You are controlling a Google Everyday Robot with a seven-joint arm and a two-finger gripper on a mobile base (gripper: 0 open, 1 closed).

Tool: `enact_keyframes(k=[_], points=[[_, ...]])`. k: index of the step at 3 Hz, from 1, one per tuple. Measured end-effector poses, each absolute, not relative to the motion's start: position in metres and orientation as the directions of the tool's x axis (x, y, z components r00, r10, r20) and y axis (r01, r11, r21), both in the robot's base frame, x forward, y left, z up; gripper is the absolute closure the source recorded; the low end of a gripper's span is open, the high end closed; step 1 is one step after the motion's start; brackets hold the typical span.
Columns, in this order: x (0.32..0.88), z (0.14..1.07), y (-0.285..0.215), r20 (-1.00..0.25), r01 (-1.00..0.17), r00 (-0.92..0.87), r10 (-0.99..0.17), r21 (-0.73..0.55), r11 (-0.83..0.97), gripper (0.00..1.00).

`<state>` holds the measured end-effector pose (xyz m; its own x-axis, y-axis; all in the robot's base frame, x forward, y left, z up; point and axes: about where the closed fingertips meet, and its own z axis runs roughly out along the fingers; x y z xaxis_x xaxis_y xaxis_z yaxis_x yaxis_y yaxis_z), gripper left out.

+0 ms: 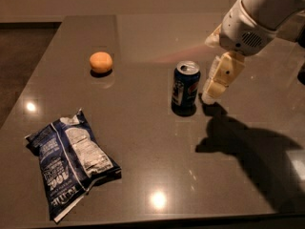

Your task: Move pepsi can near blue chip bag

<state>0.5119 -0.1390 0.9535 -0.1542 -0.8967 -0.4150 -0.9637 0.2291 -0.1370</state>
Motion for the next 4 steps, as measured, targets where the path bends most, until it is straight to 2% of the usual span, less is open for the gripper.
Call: enact_keyframes(k=[2, 3, 4], points=[[0.535, 0.936, -0.115, -0.49, -0.967, -0.132, -0.862, -0.127, 0.221, 0.0], [0.539, 0.931, -0.116, -0.487, -0.967, -0.137, -0.863, -0.123, 0.223, 0.0], [0.541, 0.926, -0.117, -0.481, -0.969, -0.143, -0.865, -0.108, 0.22, 0.15]])
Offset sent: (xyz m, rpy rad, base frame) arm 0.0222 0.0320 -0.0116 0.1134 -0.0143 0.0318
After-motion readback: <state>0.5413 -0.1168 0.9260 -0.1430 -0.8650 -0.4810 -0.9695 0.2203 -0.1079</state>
